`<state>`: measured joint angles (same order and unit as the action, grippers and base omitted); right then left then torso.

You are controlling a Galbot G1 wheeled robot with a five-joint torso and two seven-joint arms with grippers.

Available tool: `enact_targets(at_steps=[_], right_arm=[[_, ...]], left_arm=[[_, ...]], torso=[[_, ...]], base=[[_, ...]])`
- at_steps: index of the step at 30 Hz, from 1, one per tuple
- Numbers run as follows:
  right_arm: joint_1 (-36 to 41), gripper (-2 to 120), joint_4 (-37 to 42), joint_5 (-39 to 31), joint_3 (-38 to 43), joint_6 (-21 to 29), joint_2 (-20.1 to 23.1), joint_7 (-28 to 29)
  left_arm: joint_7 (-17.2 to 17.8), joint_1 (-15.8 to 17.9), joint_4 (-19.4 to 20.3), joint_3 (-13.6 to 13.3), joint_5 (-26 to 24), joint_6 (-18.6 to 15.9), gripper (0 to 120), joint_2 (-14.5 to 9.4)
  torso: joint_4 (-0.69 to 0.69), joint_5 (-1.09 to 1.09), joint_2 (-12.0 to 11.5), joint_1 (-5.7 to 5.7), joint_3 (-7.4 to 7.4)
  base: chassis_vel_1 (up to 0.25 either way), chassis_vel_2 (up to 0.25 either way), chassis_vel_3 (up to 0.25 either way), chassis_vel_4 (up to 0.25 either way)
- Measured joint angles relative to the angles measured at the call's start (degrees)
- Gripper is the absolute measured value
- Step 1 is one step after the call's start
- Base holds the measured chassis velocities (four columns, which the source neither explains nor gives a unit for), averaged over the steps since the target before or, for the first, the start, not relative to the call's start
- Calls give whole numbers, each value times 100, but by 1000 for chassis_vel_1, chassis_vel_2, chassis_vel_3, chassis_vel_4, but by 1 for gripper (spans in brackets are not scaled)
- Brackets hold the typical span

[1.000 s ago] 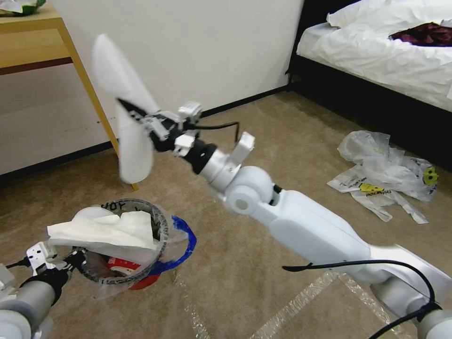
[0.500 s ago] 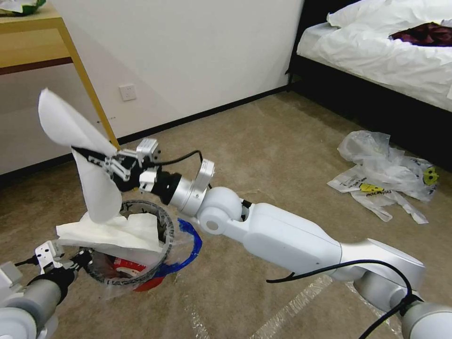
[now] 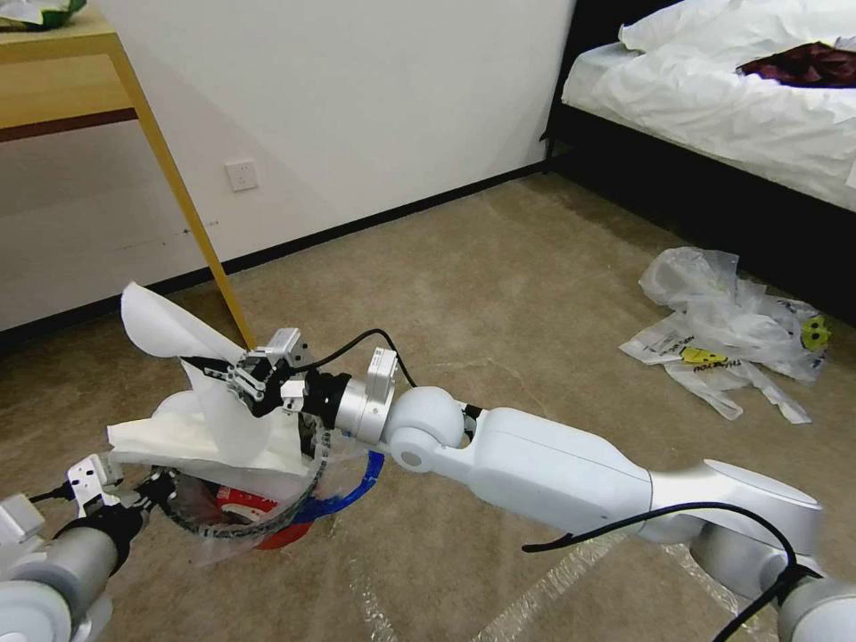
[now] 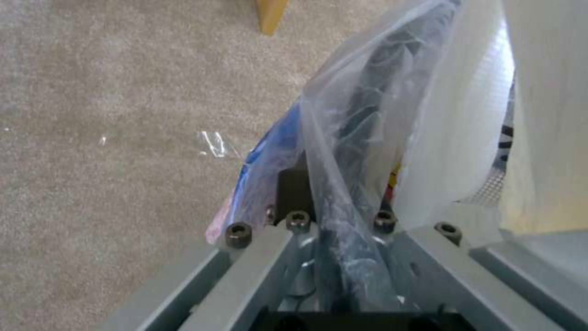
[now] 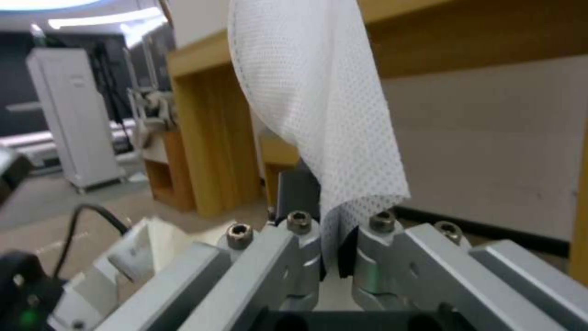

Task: Pick up the trash bin and place the garbage on the floor into it.

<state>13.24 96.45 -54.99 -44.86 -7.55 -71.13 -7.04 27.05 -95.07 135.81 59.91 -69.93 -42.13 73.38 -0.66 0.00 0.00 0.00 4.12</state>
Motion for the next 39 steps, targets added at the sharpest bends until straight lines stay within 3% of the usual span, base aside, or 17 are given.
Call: enact_targets(at_steps=[17,39], right_arm=[[138,1,-108,241,-321,25,-143,152],[153,1,-826,502,-502,-231,-319,-63]], left_arm=[[-12,16,54,1,4,1,1,94],[-24,-6,110,-42,37,0,1,170]], torso=[[1,0,0,0,0],[0,0,0,0,0]], base=[[0,0,0,0],[0,0,0,0]])
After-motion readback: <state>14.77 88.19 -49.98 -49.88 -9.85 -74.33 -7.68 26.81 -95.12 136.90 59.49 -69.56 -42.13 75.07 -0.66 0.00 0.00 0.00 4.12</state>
